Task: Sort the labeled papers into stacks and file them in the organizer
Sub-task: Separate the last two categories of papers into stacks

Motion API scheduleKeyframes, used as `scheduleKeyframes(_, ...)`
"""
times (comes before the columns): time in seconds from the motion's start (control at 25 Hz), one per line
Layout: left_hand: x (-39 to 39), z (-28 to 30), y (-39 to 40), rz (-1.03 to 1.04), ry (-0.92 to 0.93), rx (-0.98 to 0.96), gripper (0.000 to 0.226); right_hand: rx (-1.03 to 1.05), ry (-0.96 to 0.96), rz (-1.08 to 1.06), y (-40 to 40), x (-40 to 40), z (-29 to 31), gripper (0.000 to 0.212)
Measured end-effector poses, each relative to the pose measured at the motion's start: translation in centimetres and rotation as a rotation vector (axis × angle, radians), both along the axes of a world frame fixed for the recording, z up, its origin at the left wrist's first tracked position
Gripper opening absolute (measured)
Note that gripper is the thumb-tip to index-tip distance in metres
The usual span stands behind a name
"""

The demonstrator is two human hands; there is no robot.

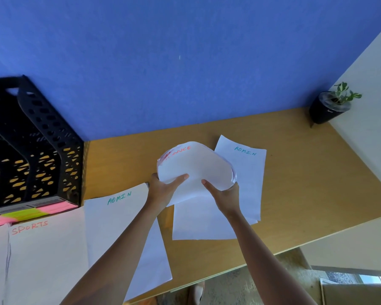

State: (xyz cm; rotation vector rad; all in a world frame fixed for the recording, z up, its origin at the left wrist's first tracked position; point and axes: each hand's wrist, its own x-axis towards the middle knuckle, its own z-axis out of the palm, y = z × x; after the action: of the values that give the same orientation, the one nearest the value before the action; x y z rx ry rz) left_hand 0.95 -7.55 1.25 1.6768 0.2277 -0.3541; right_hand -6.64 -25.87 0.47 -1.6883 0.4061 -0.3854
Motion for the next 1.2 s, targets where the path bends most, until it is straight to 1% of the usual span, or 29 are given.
scheduleKeyframes(0.12, 0.6, 0.8, 1.0, 0.134, -0.004, -0.099, 0.066, -0.075, 0.039, 0.017, -1.2, 0.1, -0.8, 0.049)
scheduleKeyframes(0.2, 1.5, 1.2, 2.8, 0.241, -0.049, -0.208, 0.052, -0.027, 0.047, -0.077, -2.1, 0.1, -1.6, 0.045)
scheduleKeyframes(0.28, 2.4, 1.2, 5.5, 0.279, -0.065, -0.357, 0.050, 0.015, 0.098, -0.223, -2.7, -0.1, -2.7, 0.035)
scheduleKeyframes(0.36, 2.7, 0.6, 8.1, 0.225, -0.004, -0.545, 0.054, -0.076, 0.200, -0.276, -2.5, -0.4, -4.0, 0.033)
scheduleKeyframes(0.44, 2.5, 0.0, 10.3, 0.153, 0.072, -0.667, 0.052, -0.222, 0.257, -0.179, -1.4, -0.8, -5.1, 0.040)
scheduleKeyframes(0.52, 1.6, -0.7, 11.5, 0.116, 0.125, -0.694, 0.048, -0.405, 0.276, 0.021, 0.6, -0.9, -5.8, 0.051)
scheduleKeyframes(0.56, 1.1, -1.1, 11.8, 0.107, 0.148, -0.689, 0.047, -0.530, 0.295, 0.147, 1.8, -0.8, -6.1, 0.059)
scheduleKeyframes(0.64, 0.0, -1.9, 11.9, 0.119, 0.198, -0.645, 0.051, -0.820, 0.392, 0.429, 4.2, -0.2, -6.7, 0.073)
scheduleKeyframes(0.72, -0.7, -2.8, 11.5, 0.177, 0.266, -0.564, 0.052, -1.093, 0.483, 0.645, 5.9, 0.2, -7.4, 0.078)
scheduleKeyframes(0.8, -1.2, -3.2, 10.6, 0.245, 0.333, -0.434, 0.043, -1.298, 0.559, 0.712, 6.1, 0.0, -8.1, 0.075)
scheduleKeyframes(0.88, -1.9, -3.4, 9.4, 0.238, 0.347, -0.335, 0.034, -1.420, 0.561, 0.609, 5.4, -0.6, -8.2, 0.068)
scheduleKeyframes(0.92, -2.2, -3.5, 8.8, 0.228, 0.346, -0.295, 0.032, -1.373, 0.558, 0.574, 4.7, -0.7, -8.1, 0.068)
scheduleKeyframes(1.0, -2.7, -3.7, 7.5, 0.201, 0.342, -0.227, 0.032, -1.211, 0.617, 0.623, 2.7, -0.4, -8.1, 0.065)
scheduleKeyframes(1.08, -3.1, -4.3, 6.7, 0.191, 0.326, -0.155, 0.033, -1.176, 0.653, 0.609, 0.5, -0.4, -7.9, 0.062)
scheduleKeyframes(1.2, -3.5, -5.1, 5.5, 0.192, 0.361, 0.030, 0.036, -1.043, 0.611, 0.533, -2.6, -1.0, -7.1, 0.063)
